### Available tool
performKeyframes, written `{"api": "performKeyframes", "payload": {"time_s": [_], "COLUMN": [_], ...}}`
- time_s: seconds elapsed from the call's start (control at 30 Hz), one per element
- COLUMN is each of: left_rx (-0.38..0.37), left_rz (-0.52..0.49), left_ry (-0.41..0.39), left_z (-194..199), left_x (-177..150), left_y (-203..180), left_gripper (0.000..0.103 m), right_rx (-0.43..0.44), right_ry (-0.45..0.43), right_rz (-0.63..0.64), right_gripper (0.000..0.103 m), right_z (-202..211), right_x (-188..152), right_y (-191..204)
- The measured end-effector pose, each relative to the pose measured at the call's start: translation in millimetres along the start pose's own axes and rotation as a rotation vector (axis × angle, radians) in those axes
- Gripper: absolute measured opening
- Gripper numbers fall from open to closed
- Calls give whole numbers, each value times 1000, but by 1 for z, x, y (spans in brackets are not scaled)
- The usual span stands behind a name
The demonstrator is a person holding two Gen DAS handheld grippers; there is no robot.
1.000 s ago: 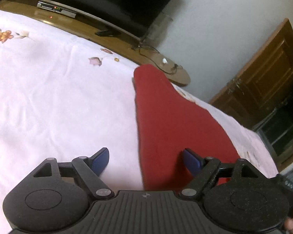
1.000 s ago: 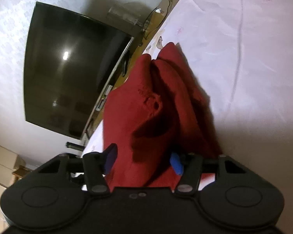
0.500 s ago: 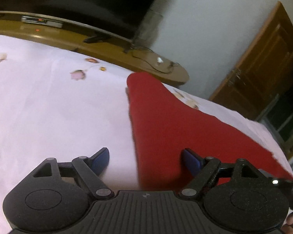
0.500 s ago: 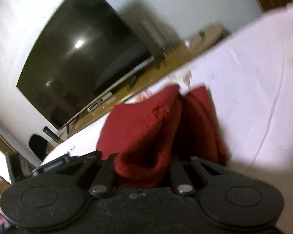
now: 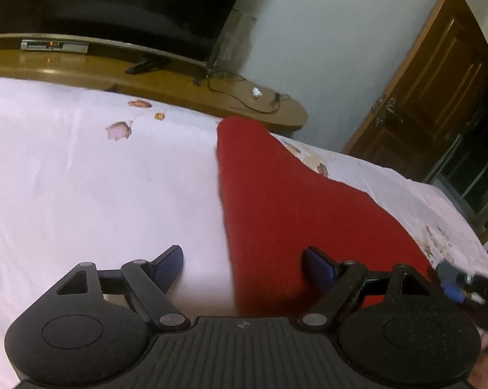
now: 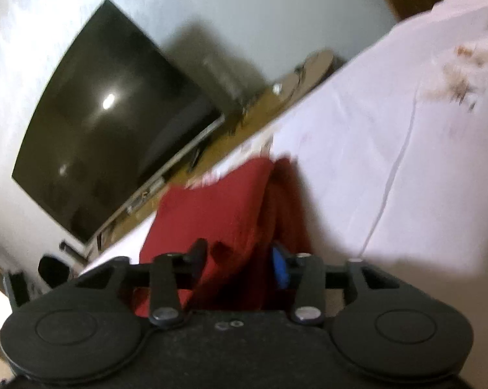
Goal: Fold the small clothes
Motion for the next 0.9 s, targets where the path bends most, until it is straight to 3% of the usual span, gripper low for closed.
{"api": "performKeyframes", "payload": {"time_s": [0.1, 0.23, 0.33, 0.37, 0.4, 0.47, 0.53, 0.57, 0.6, 0.67, 0.73, 0.83, 0.9], "left_rx": [-3, -12, -10, -10, -20, -15, 25, 37, 53, 79, 62, 54, 40], "left_rz": [-2, -20, -39, -45, -59, -110, -165, -174, -182, -196, -159, -143, -149], "left_ry": [3, 16, 40, 43, 36, -2, -11, 5, 22, 17, 28, 14, -41], "left_z": [-2, -16, -27, -29, -28, -24, -27, -33, -40, -45, -46, -33, -12], "left_x": [6, 17, 19, 20, 21, 27, 30, 28, 26, 25, 25, 31, 35], "left_y": [3, 3, 0, -1, -5, -16, -26, -27, -27, -24, -18, -17, -20], "left_gripper": [82, 82, 82, 77, 62, 55, 55, 56, 64, 77, 77, 77, 77], "right_rx": [0, -19, -30, -54, -71, -87, -91, -99, -113, -188, -180, -195, -210], "right_ry": [-33, 42, 57, 73, 80, 27, -36, -54, -62, -13, 3, 21, 27], "right_rz": [26, 99, 124, 143, 175, 279, 353, 373, 393, 405, 350, 392, 413], "right_gripper": [46, 42, 32, 21, 11, 10, 10, 10, 10, 10, 11, 14, 26], "right_z": [-8, -43, -63, -65, -67, -60, -52, -49, -50, -67, -73, -71, -68], "right_x": [20, 25, 26, 23, 22, 22, 25, 25, 23, 14, 9, 9, 15], "right_y": [-6, 1, 5, 6, 7, 17, 27, 28, 27, 9, -7, 1, 8]}}
Point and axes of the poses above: each gripper's, at about its wrist camera, not at the fingertips, and z roughly against the way its jaws point, y to its left, x to its top, the point moved 6 cm from there along -z, roughly the way its jaws point, and after that the axes turned 2 degrees about -z, right-handed, at the moved point
